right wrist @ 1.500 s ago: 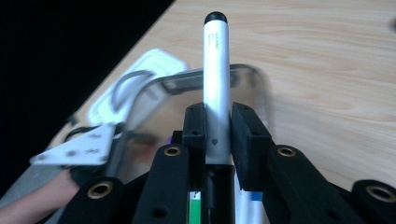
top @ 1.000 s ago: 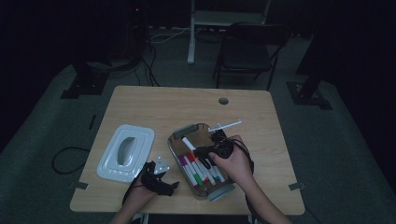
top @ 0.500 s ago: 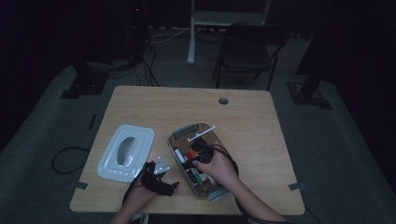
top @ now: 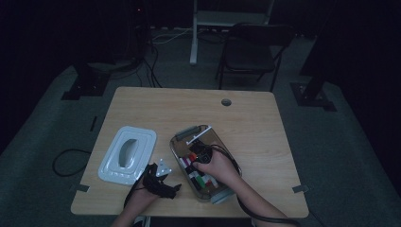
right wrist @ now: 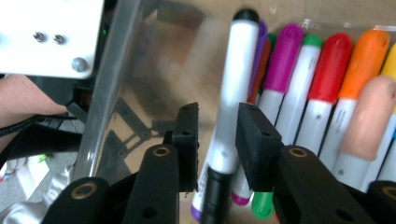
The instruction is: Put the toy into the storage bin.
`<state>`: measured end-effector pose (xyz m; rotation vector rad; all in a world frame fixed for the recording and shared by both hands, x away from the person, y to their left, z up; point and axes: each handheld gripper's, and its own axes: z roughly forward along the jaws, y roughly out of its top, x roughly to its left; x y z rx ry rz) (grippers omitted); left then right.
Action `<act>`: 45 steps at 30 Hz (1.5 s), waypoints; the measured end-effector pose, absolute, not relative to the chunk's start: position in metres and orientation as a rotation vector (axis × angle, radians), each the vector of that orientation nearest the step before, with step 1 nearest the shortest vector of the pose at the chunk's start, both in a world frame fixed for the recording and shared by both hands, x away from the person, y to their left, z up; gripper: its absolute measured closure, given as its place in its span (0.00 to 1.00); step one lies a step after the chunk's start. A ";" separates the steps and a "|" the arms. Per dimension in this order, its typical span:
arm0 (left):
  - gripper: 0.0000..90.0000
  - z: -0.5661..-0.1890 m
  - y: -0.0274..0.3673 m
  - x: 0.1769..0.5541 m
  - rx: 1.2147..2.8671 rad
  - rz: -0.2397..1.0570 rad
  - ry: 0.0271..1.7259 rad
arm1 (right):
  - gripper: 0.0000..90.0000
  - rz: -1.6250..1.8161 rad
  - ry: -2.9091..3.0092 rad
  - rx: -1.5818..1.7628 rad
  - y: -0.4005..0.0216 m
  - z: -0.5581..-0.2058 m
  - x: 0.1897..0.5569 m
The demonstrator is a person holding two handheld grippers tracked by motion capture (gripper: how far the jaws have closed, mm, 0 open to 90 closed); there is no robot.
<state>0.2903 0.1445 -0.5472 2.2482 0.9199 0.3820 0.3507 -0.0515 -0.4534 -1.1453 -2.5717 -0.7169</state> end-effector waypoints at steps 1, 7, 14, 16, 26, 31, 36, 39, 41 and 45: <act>0.01 -0.547 0.144 0.290 2.248 0.382 0.920 | 0.77 -0.728 -2.576 -1.145 -0.053 -0.452 0.350; 0.01 -0.547 0.145 0.290 2.251 0.379 0.920 | 0.63 -0.975 -2.585 -1.067 -0.072 -0.433 0.346; 0.01 -0.547 0.145 0.290 2.251 0.379 0.920 | 0.46 -1.341 -2.642 -0.978 -0.106 -0.414 0.343; 0.01 -0.547 0.145 0.290 2.249 0.381 0.920 | 0.43 -1.395 -2.639 -0.992 -0.115 -0.411 0.342; 0.01 -0.547 0.144 0.290 2.247 0.381 0.920 | 0.39 -1.537 -2.636 -1.129 -0.157 -0.407 0.344; 0.01 -0.547 0.144 0.290 2.246 0.382 0.921 | 0.38 -1.578 -2.625 -1.214 -0.176 -0.411 0.347; 0.01 -0.547 0.144 0.290 2.246 0.383 0.920 | 0.38 -1.559 -2.630 -1.300 -0.195 -0.422 0.349; 0.01 -0.547 0.144 0.290 2.246 0.383 0.920 | 0.38 -1.556 -2.632 -1.340 -0.206 -0.427 0.350; 0.01 -0.547 0.144 0.290 2.245 0.383 0.920 | 0.39 -1.556 -2.628 -1.376 -0.213 -0.431 0.351; 0.01 -0.547 0.144 0.290 2.244 0.383 0.921 | 0.39 -1.542 -2.620 -1.451 -0.226 -0.440 0.352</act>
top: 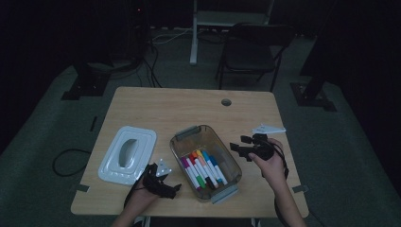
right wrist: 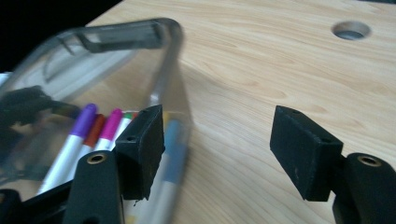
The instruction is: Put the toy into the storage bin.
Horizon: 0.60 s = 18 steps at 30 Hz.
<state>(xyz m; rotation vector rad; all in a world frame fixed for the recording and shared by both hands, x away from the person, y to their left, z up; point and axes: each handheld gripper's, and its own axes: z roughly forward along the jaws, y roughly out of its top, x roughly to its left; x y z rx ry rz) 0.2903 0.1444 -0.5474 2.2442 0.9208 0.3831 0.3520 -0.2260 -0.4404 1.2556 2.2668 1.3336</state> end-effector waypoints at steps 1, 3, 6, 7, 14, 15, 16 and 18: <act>0.01 -0.547 0.144 0.290 2.246 0.383 0.920 | 0.39 1.321 2.269 1.266 -0.228 -0.444 0.352; 0.01 -0.547 0.144 0.290 2.247 0.383 0.920 | 0.39 1.309 2.261 1.272 -0.231 -0.448 0.352; 0.01 -0.547 0.144 0.290 2.244 0.382 0.921 | 0.40 1.283 2.250 1.298 -0.237 -0.465 0.352; 0.01 -0.547 0.144 0.290 2.244 0.382 0.921 | 0.40 1.271 2.253 1.302 -0.238 -0.469 0.352; 0.01 -0.547 0.144 0.290 2.245 0.382 0.921 | 0.40 1.224 2.271 1.291 -0.240 -0.497 0.350; 0.01 -0.547 0.144 0.290 2.245 0.382 0.921 | 0.40 1.224 2.271 1.291 -0.240 -0.497 0.350; 0.01 -0.547 0.144 0.290 2.245 0.382 0.921 | 0.40 1.219 2.272 1.297 -0.240 -0.501 0.349; 0.01 -0.547 0.144 0.290 2.244 0.382 0.921 | 0.40 1.207 2.267 1.326 -0.240 -0.513 0.348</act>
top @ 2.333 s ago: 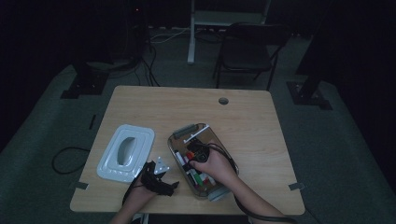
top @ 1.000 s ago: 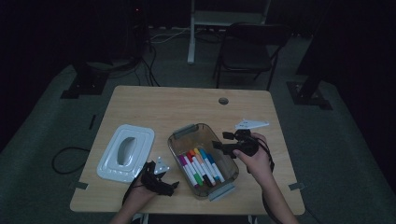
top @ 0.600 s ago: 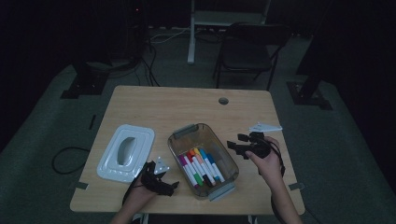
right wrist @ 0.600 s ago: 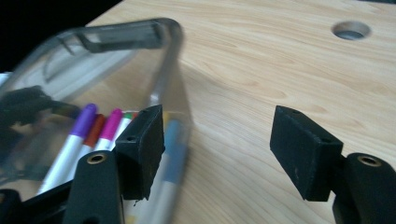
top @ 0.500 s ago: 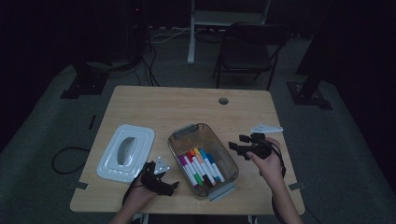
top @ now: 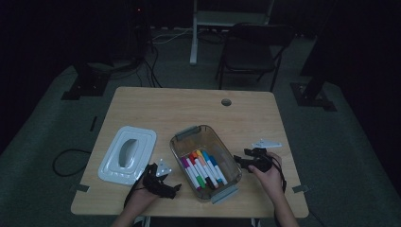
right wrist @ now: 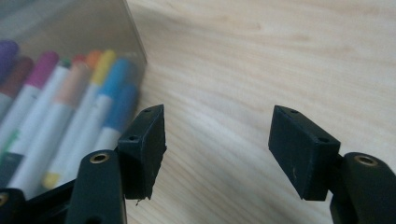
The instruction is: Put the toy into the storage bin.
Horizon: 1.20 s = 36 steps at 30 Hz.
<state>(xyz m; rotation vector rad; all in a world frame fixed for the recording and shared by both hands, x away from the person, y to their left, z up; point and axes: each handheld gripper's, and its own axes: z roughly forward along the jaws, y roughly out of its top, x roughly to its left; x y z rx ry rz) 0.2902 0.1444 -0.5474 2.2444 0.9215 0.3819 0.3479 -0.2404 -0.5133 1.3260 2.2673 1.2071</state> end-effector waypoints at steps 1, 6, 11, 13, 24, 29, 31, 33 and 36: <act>0.01 -0.547 0.144 0.290 2.244 0.382 0.921 | 0.40 1.209 2.263 1.337 -0.240 -0.517 0.347; 0.01 -0.547 0.144 0.290 2.244 0.382 0.921 | 0.40 1.172 2.263 1.354 -0.240 -0.533 0.344; 0.01 -0.547 0.144 0.290 2.245 0.382 0.921 | 0.40 1.136 2.264 1.374 -0.241 -0.543 0.344; 0.01 -0.547 0.144 0.290 2.244 0.382 0.922 | 0.40 1.135 2.246 1.371 -0.241 -0.545 0.343; 0.01 -0.547 0.144 0.290 2.245 0.382 0.922 | 0.15 0.999 2.237 1.294 -0.235 -0.549 0.341; 0.01 -0.547 0.144 0.290 2.246 0.382 0.921 | 0.14 0.965 2.249 1.274 -0.232 -0.550 0.341; 0.01 -0.547 0.144 0.290 2.246 0.382 0.921 | 0.13 0.938 2.193 1.342 -0.232 -0.549 0.338; 0.01 -0.547 0.144 0.290 2.246 0.383 0.925 | 0.14 0.938 2.193 1.342 -0.232 -0.549 0.338; 0.01 -0.547 0.143 0.290 2.243 0.386 0.933 | 0.14 0.944 2.201 1.331 -0.234 -0.550 0.337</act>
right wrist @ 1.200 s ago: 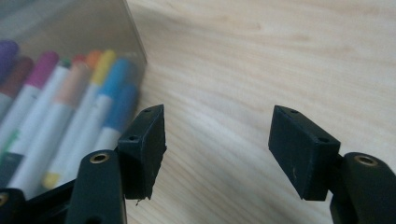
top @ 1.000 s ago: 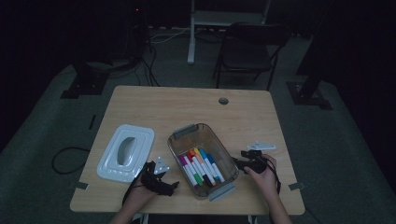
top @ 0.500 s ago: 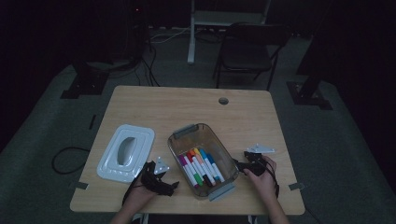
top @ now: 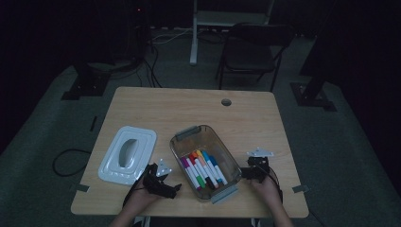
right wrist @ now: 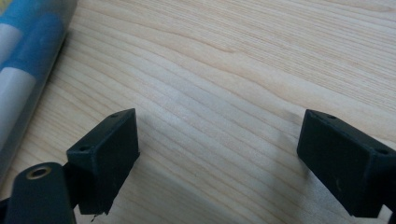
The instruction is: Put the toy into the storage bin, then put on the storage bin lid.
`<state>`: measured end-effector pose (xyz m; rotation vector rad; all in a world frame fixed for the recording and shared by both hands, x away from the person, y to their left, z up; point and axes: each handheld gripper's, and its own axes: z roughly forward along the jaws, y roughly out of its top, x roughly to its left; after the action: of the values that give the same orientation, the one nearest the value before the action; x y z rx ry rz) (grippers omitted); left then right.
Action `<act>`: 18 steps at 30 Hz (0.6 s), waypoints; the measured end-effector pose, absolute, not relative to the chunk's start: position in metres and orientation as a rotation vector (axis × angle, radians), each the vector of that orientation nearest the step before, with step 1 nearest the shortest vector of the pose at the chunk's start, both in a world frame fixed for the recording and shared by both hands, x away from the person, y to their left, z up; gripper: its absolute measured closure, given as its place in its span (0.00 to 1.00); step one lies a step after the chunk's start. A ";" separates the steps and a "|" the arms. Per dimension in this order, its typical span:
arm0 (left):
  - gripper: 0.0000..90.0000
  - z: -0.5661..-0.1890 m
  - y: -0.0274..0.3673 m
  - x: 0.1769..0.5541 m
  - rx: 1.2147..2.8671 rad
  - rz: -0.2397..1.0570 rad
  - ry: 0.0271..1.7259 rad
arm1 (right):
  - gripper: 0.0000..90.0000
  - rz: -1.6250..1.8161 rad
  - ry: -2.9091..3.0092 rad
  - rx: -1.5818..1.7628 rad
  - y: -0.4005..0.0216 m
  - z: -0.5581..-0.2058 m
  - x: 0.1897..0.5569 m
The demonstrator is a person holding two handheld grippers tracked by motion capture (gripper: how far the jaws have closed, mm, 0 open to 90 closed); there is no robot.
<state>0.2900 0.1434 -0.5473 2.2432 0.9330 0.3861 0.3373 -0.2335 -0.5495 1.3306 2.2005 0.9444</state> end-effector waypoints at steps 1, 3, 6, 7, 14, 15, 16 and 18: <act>0.01 -0.547 0.143 0.290 2.243 0.386 0.933 | 0.14 0.945 2.201 1.331 -0.234 -0.550 0.337; 0.01 -0.547 0.143 0.290 2.243 0.386 0.933 | 0.13 0.947 2.210 1.318 -0.234 -0.550 0.338; 0.01 -0.547 0.143 0.290 2.242 0.386 0.933 | 0.13 0.948 2.211 1.317 -0.234 -0.550 0.338; 0.01 -0.547 0.143 0.290 2.242 0.387 0.934 | 0.13 0.948 2.211 1.317 -0.234 -0.550 0.338; 0.01 -0.542 0.149 0.288 2.295 0.375 0.948 | 0.13 0.948 2.211 1.317 -0.234 -0.550 0.338; 0.01 -0.542 0.151 0.288 2.285 0.366 0.953 | 0.13 0.948 2.212 1.317 -0.234 -0.550 0.338; 0.01 -0.542 0.153 0.287 2.278 0.356 0.962 | 0.13 0.948 2.212 1.316 -0.234 -0.550 0.338; 0.01 -0.541 0.156 0.286 2.266 0.337 0.980 | 0.13 0.948 2.212 1.316 -0.234 -0.550 0.338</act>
<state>0.2859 0.1562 -0.5406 2.2661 0.9802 0.3366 0.3383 -0.2341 -0.5495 1.3163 2.2117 0.9478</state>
